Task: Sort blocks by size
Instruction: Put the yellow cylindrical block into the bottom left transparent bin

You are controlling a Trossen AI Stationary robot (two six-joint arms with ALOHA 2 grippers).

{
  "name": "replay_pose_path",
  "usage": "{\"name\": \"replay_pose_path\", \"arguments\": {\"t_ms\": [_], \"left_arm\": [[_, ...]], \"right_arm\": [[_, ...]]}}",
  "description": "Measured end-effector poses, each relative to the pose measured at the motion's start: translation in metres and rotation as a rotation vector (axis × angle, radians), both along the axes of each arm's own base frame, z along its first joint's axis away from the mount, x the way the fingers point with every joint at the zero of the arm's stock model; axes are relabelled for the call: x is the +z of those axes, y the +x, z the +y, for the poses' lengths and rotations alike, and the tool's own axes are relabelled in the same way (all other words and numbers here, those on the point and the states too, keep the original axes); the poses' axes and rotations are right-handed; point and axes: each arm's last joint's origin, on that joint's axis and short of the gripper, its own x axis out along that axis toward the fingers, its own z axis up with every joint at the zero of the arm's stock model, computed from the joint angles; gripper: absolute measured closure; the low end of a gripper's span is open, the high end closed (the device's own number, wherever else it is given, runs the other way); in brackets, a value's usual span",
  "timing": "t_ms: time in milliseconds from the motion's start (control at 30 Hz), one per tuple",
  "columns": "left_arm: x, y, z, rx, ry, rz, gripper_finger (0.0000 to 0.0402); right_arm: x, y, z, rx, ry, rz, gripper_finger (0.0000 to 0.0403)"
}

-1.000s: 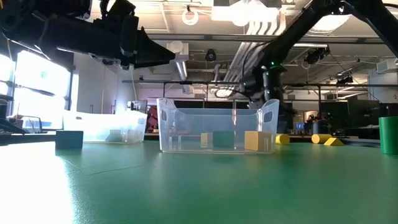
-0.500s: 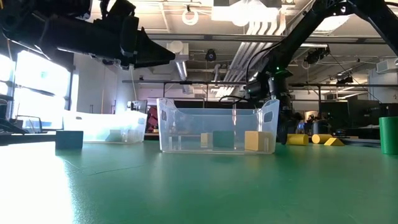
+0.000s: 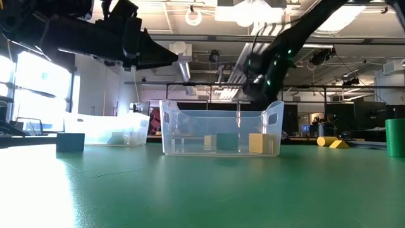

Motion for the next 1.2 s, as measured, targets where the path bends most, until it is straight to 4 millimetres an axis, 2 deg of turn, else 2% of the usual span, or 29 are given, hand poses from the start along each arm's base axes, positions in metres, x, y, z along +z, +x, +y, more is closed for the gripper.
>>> {"name": "replay_pose_path", "arguments": {"t_ms": [133, 433, 633, 867, 1000, 1200], "left_arm": [[0.000, 0.000, 0.000, 0.001, -0.004, 0.001, 0.0198], [0.005, 0.001, -0.001, -0.045, 0.009, -0.040, 0.0198], [0.017, 0.011, -0.004, -0.107, 0.042, -0.065, 0.0198], [0.016, 0.034, -0.003, -0.172, 0.037, -0.052, 0.0196], [0.016, 0.053, 0.004, -0.248, -0.001, -0.065, 0.0181], [0.017, 0.073, 0.014, -0.250, -0.028, -0.073, 0.0143]], "right_arm": [[0.021, 0.006, 0.031, 0.133, -0.123, -0.286, 0.0272], [0.023, 0.020, 0.139, 0.423, -0.300, -0.765, 0.0272], [0.031, 0.031, 0.188, 0.535, -0.389, -0.962, 0.0272], [0.040, 0.034, 0.213, 0.586, -0.427, -1.055, 0.0272], [0.040, 0.034, 0.218, 0.600, -0.420, -1.059, 0.0272], [0.040, 0.034, 0.220, 0.599, -0.408, -1.061, 0.0272]]}}
